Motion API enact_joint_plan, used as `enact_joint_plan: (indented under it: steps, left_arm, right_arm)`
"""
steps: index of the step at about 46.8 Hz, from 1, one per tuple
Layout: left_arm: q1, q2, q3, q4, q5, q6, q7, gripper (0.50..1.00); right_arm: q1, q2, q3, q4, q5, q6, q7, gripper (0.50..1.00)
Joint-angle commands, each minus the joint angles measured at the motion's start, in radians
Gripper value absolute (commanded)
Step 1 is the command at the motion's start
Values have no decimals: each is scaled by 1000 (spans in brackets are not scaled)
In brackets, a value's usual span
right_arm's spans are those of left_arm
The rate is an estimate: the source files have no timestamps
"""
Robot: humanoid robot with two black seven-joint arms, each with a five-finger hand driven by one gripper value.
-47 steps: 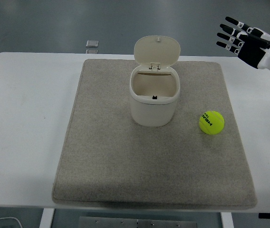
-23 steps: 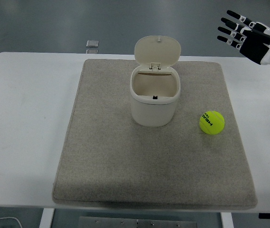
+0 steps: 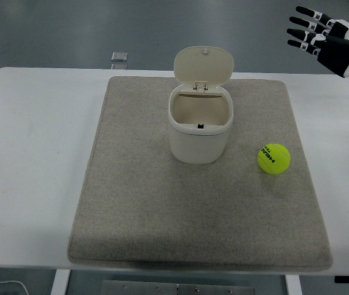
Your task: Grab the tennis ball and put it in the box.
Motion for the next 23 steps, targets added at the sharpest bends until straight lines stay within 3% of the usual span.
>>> enact_joint_plan:
  steps: [1,23]
  left_arm:
    - [0,0,0,0,0,0,0,992]
    - [0,0,0,0,0,0,0,992]
  right_arm:
    - [0,-3,-3,1,-5,7,0,911]
    - [14,-139,-1,11,-247,50,-2,911]
